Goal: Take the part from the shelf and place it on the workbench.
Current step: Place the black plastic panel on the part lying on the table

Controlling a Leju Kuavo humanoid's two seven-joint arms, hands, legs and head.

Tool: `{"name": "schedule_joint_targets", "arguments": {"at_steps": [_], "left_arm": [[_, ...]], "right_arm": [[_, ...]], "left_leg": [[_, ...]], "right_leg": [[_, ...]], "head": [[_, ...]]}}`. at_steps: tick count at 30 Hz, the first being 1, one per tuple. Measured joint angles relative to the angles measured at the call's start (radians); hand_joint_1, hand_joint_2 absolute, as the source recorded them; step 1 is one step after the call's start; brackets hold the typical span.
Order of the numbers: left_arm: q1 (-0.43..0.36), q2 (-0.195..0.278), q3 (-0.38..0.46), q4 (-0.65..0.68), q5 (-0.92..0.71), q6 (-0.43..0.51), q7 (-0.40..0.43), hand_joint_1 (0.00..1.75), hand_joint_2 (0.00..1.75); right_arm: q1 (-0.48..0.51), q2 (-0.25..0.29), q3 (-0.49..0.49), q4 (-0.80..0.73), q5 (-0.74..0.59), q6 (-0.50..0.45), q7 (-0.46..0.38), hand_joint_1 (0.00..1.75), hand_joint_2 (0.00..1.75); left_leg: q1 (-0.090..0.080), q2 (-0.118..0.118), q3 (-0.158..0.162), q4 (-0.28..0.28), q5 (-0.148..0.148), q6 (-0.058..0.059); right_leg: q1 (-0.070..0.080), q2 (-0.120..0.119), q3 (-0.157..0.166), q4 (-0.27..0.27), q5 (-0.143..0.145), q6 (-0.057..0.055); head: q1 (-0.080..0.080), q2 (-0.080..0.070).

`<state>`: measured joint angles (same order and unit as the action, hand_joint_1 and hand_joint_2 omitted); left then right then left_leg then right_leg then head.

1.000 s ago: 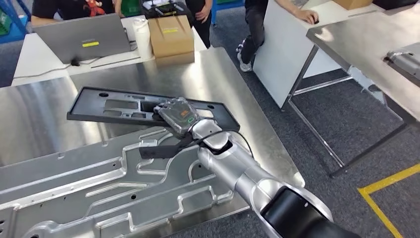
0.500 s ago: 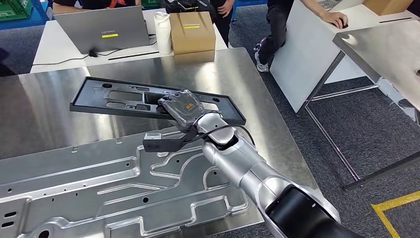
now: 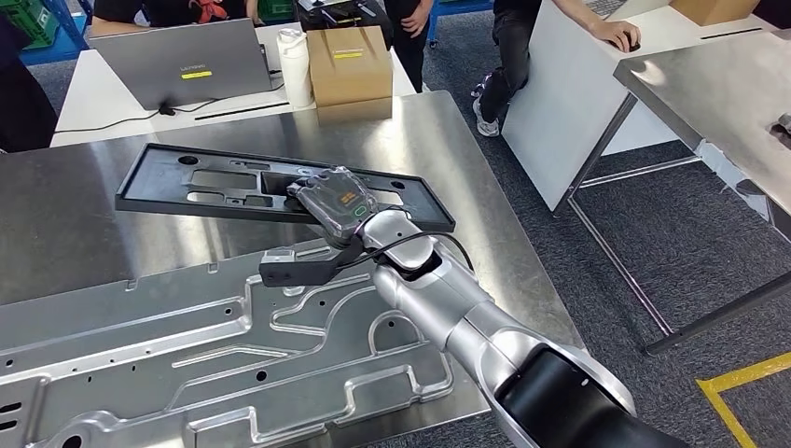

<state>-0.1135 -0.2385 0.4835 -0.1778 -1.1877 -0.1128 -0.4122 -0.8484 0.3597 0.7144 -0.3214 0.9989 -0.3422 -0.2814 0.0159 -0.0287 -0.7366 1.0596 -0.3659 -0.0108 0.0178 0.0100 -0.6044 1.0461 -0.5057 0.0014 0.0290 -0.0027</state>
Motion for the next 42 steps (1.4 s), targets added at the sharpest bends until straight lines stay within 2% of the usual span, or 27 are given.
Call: {"name": "schedule_joint_targets", "arguments": {"at_steps": [13,22,26,30,34,38,42], "left_arm": [[0.001,-0.002,-0.022,0.0,0.004,0.023,-0.031,0.0,1.75],[0.002,-0.002,-0.024,0.0,0.017,0.031,-0.046,0.0,1.75],[0.004,-0.002,-0.031,0.0,0.012,0.052,-0.088,0.0,1.75],[0.005,-0.002,-0.042,0.0,0.013,0.074,-0.14,0.0,1.75],[0.006,-0.001,-0.051,-0.001,0.016,0.099,-0.176,0.0,1.75],[0.006,-0.001,-0.056,-0.001,0.022,0.102,-0.16,0.0,0.0],[0.006,0.0,-0.06,-0.001,0.025,0.072,-0.116,0.0,0.0]], "right_arm": [[0.006,0.01,0.183,-0.066,-0.197,0.005,-0.005,1.75,1.75],[0.004,0.01,0.253,-0.076,-0.238,0.005,-0.011,1.75,1.75],[0.004,0.01,0.275,-0.076,-0.258,0.004,-0.006,1.75,1.75],[0.0,0.01,0.298,-0.076,-0.28,0.001,-0.003,0.0,0.0],[-0.009,0.01,0.32,-0.076,-0.299,-0.003,-0.001,0.0,0.0],[-0.013,0.01,0.343,-0.076,-0.313,-0.003,0.001,0.0,0.0],[-0.015,0.01,0.359,-0.076,-0.328,-0.002,0.005,0.0,0.0]], "left_leg": [[-0.002,-0.001,-0.001,0.0,0.0,0.0],[-0.003,-0.001,-0.001,0.0,0.0,0.001],[-0.003,-0.001,-0.001,0.0,0.0,0.001],[-0.003,-0.001,-0.001,0.0,0.0,0.001],[-0.004,-0.001,-0.001,0.0,0.0,0.001],[-0.004,-0.001,-0.001,0.0,0.0,0.001],[-0.005,-0.001,-0.001,0.0,0.0,0.001]], "right_leg": [[-0.002,0.0,0.0,0.0,-0.001,-0.001],[-0.003,0.0,0.0,0.0,0.0,0.0],[-0.003,0.0,0.0,0.0,0.0,0.0],[-0.003,0.0,0.0,0.0,-0.001,-0.001],[-0.004,0.0,0.0,0.0,-0.001,-0.001],[-0.004,0.0,0.0,0.0,-0.001,-0.001],[-0.005,0.0,0.0,-0.001,-0.001,-0.001]], "head": [[0.0,0.0],[0.0,0.0],[0.0,0.0],[0.0,0.0],[0.0,0.0],[0.0,0.0],[0.0,0.0]]}}
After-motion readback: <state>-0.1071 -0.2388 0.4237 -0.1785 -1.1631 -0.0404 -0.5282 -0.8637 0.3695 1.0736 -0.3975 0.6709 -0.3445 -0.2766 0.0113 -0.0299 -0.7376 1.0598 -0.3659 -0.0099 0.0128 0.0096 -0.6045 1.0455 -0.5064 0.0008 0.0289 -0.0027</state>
